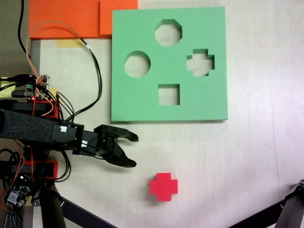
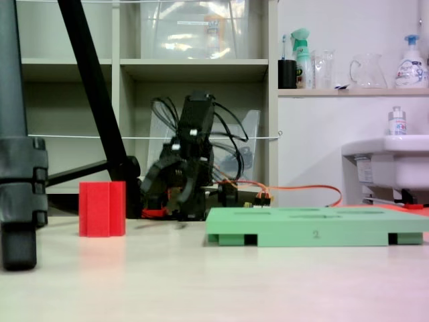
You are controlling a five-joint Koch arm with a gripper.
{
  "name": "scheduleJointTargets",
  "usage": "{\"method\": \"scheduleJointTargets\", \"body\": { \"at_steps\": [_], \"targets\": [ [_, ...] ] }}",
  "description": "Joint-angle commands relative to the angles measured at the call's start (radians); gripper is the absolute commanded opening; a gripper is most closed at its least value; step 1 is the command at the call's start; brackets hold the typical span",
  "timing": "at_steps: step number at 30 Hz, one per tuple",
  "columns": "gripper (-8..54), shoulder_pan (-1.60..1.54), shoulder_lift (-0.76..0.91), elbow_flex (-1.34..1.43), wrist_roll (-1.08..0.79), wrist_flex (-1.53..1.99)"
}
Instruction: Put the cross columnar block into the corresponding hole
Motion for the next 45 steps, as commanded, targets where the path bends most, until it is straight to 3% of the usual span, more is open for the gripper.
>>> {"method": "scheduleJointTargets", "body": {
  "at_steps": [1,6,7,9,13,17,27,45],
  "targets": [
    [30.2,0.032,0.067,-0.153,0.114,0.279],
    [29.8,0.043,0.060,-0.407,0.118,0.555],
    [31.3,0.067,0.035,-0.518,0.115,0.669],
    [41.7,0.072,-0.081,-0.753,0.098,0.881],
    [43.8,0.121,-0.272,-1.054,0.002,1.068],
    [52.2,0.176,-0.474,-1.209,-0.069,1.103],
    [52.2,0.239,-0.836,-1.407,-0.121,1.101],
    [51.9,0.232,-0.962,-1.411,-0.179,1.215]
  ]
}}
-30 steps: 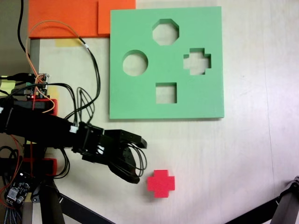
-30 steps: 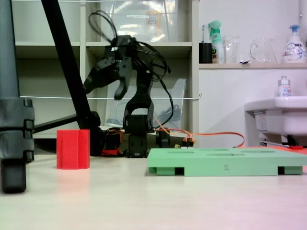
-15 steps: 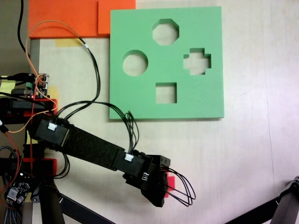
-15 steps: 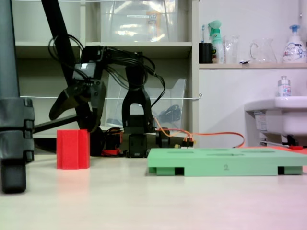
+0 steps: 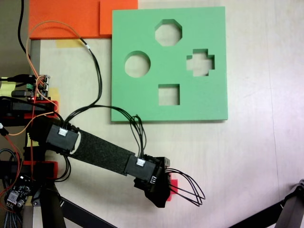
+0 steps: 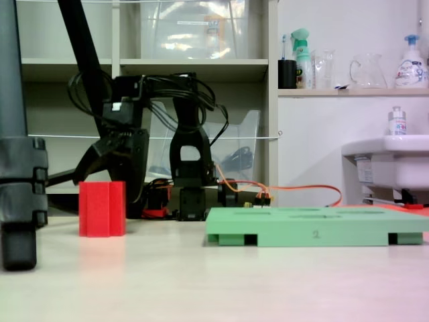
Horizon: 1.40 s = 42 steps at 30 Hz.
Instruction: Put the cross columnar block into the corresponding hole
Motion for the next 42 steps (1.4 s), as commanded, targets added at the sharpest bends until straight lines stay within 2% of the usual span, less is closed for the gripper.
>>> {"method": "scheduleJointTargets", "body": {
  "at_steps": [1,4,5,6,8,14,16,20,24,28,31,35,42],
  "targets": [
    [51.9,0.014,0.005,-0.037,0.018,0.046],
    [49.9,0.015,-0.015,-0.037,0.017,0.054],
    [46.7,0.017,-0.015,-0.037,0.015,0.054],
    [38.7,0.018,-0.017,-0.037,0.008,0.054],
    [31.6,0.031,-0.029,-0.034,0.002,0.071],
    [29.5,0.058,-0.087,-0.026,0.002,0.195],
    [25.2,0.060,-0.083,-0.025,0.005,0.258],
    [23.2,0.057,0.067,-0.026,0.044,0.356],
    [16.5,0.023,0.249,-0.031,0.121,0.362],
    [16.0,-0.103,0.387,-0.064,0.258,0.362],
    [16.0,-0.242,0.400,-0.080,0.431,0.334],
    [16.0,-0.463,0.330,-0.127,0.704,0.238],
    [16.1,-0.706,-0.064,-0.621,0.888,0.236]
  ]
}}
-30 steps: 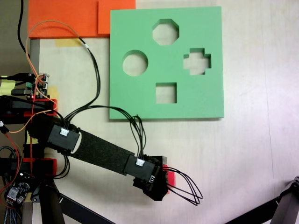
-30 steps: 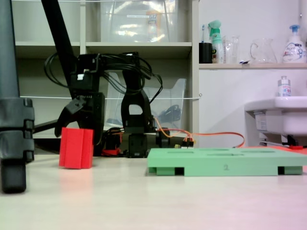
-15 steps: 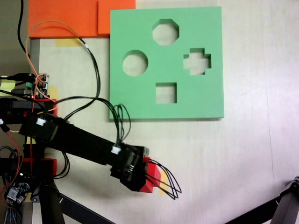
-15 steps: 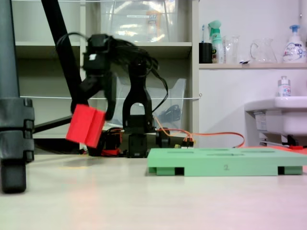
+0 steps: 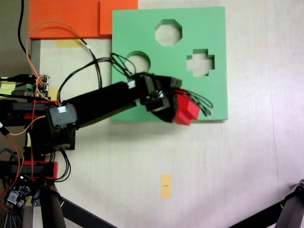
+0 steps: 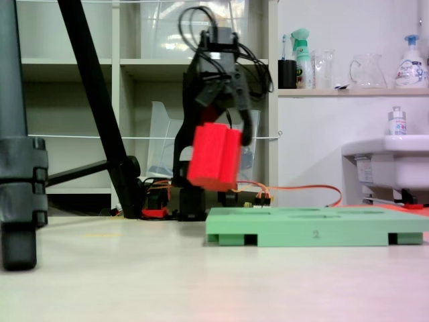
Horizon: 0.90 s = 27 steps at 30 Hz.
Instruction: Put the cross columnar block into the corresponding hole
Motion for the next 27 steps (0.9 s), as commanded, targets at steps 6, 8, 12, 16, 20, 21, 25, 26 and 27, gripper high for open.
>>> {"method": "scheduleJointTargets", "body": {
  "at_steps": [6,8,12,16,20,21,25,26,27],
  "targets": [
    [16.1,-0.158,-0.221,-0.354,0.083,-0.034],
    [16.1,-0.192,-0.255,-0.405,0.094,-0.035],
    [16.1,-0.233,-0.272,-0.411,0.104,-0.095],
    [16.3,-0.252,-0.296,-0.413,0.107,-0.121],
    [16.3,-0.252,-0.325,-0.419,0.106,-0.143],
    [16.3,-0.253,-0.333,-0.419,0.106,-0.153],
    [16.3,-0.268,-0.357,-0.420,0.107,-0.195],
    [16.3,-0.275,-0.360,-0.420,0.107,-0.201],
    [16.3,-0.279,-0.364,-0.420,0.107,-0.209]
  ]
}}
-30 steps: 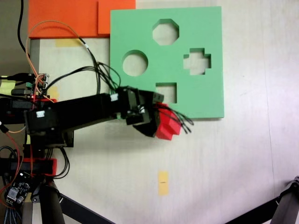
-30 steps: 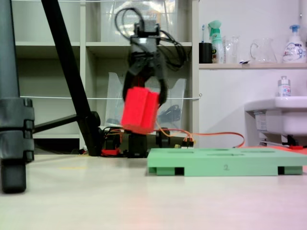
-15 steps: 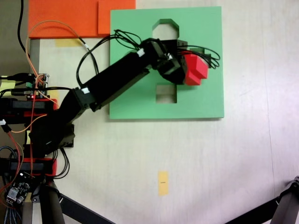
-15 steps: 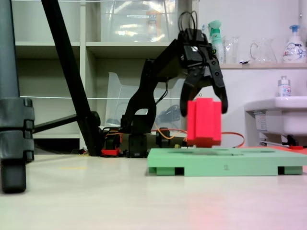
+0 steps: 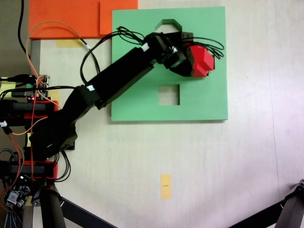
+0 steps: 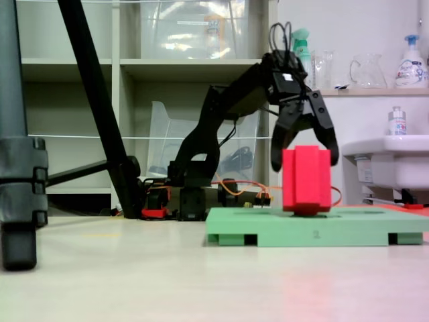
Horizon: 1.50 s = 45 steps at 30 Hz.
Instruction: Put the cross columnar block into the corresponding hole
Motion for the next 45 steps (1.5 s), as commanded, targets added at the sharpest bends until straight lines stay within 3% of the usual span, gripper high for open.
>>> {"method": "scheduleJointTargets", "body": {
  "at_steps": [1,17,22,26,30,31,34,37,45],
  "targets": [
    [16.3,-0.026,0.017,-0.044,0.017,-0.081],
    [17.6,-0.026,-0.067,-0.044,0.035,-0.132],
    [34.4,-0.005,-0.117,-0.054,0.034,-0.183],
    [38.9,0.021,-0.140,-0.063,-0.080,-0.173],
    [52.3,0.015,-0.144,-0.063,-0.109,-0.138],
    [52.2,0.011,-0.143,-0.063,-0.106,-0.137],
    [52.1,0.006,-0.104,-0.063,-0.103,-0.087],
    [51.9,-0.006,0.035,-0.063,-0.120,-0.028],
    [51.9,0.015,0.396,-0.063,-0.439,0.132]
  ]
}}
